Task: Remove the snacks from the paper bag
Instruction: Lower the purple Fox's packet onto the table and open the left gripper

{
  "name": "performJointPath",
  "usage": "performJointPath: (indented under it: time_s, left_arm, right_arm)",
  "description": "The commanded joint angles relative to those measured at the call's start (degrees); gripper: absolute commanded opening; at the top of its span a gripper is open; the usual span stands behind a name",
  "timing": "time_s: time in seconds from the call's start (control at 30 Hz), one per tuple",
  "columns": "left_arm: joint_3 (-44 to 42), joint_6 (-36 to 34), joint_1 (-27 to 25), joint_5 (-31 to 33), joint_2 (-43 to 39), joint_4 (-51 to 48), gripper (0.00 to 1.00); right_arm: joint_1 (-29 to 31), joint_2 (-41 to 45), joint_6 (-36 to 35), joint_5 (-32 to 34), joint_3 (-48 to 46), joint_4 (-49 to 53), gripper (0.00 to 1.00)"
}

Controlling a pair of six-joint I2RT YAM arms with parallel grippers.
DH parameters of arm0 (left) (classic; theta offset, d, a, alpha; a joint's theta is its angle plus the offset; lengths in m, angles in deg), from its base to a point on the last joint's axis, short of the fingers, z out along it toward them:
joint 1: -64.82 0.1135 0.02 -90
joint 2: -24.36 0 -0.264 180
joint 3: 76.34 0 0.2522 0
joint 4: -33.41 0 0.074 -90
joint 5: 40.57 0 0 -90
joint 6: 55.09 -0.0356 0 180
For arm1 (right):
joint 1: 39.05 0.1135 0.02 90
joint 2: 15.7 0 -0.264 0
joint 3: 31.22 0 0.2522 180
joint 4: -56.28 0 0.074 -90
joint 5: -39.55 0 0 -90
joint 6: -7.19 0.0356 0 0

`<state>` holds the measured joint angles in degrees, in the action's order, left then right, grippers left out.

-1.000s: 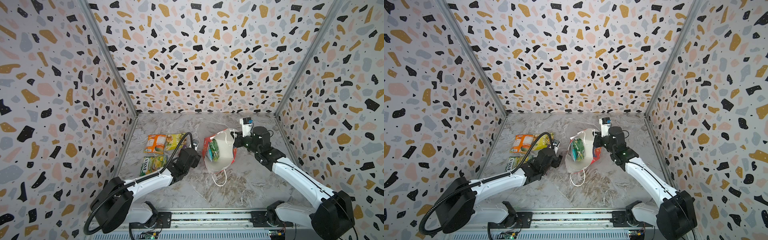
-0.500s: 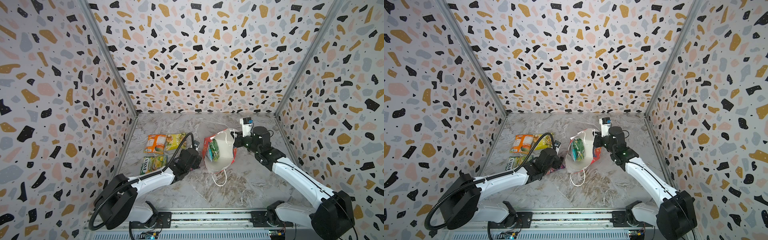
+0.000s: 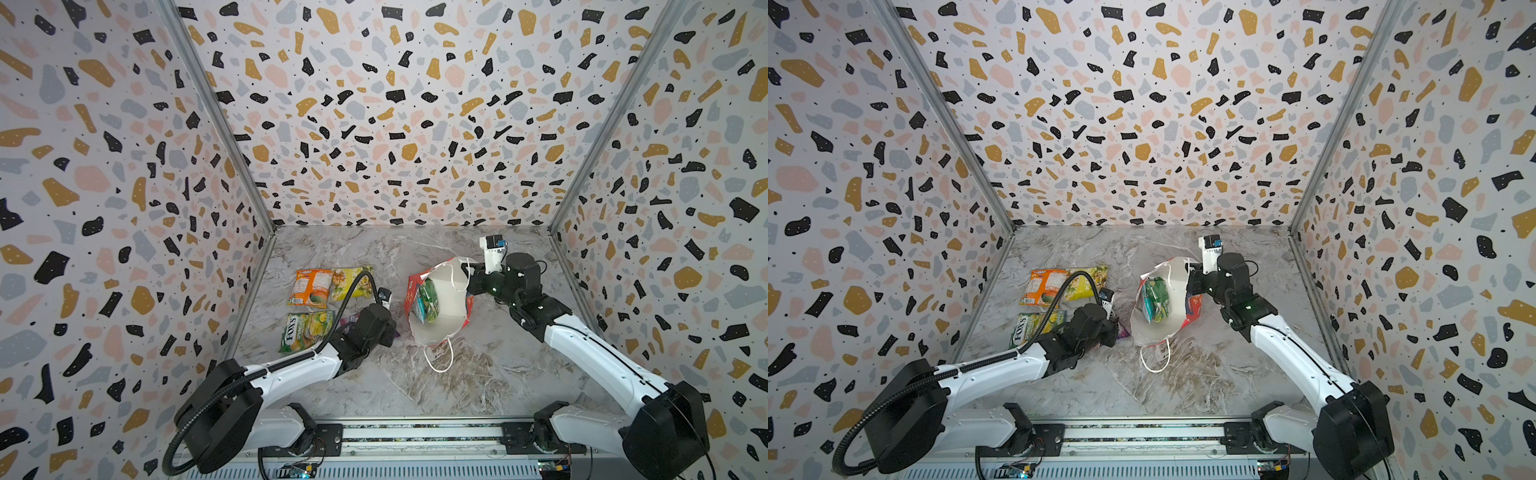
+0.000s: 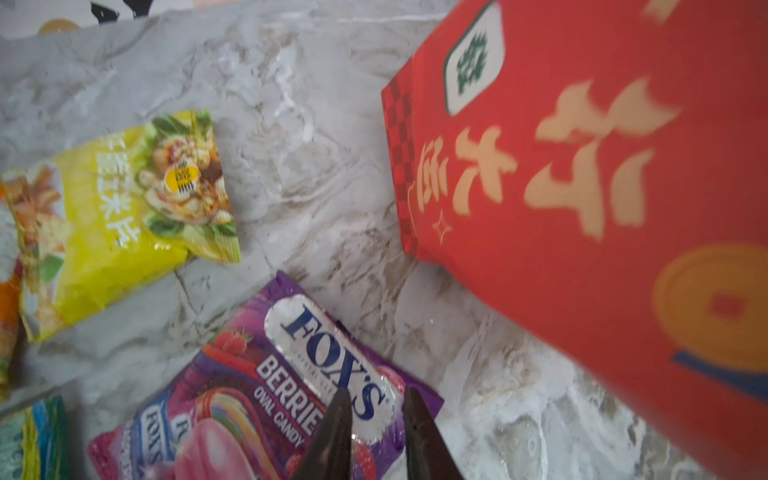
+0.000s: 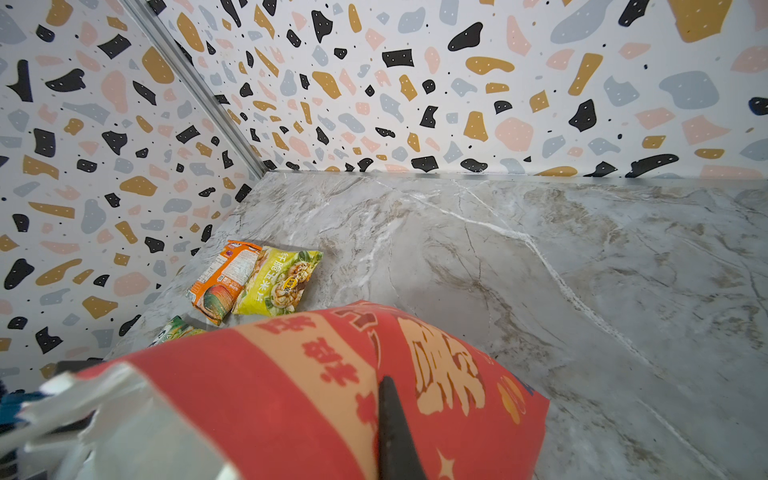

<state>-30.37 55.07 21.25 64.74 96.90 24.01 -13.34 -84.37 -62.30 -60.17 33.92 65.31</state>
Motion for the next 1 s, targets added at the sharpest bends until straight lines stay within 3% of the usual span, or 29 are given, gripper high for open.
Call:
performJointPath:
  time_s: [0.0,0.53,0.7,0.97]
  left_arm:
    - [-3.47,6.2,-0.11,-0.75,-3.58,0.54,0.22]
    - [-10.28,10.64,-0.11,-7.26,-6.11,-1.14,0.2]
    - [-10.21,12.32,0.28,-0.69,-5.29,-3.97,0.18]
    - [-9.74,15.01,4.81,4.4,-3.89,-8.75,0.13]
  right_arm:
    - [-0.42,1.48,0.61,-0.57,0.66,-3.87,0.01]
    - [-0.74,1.2,0.51,-0.25,1.42,-3.44,0.01]
    - [-0.78,0.55,0.63,-0.58,1.18,-3.8,0.01]
    - [-0.8,0.99,0.64,-0.57,0.92,-3.93,0.01]
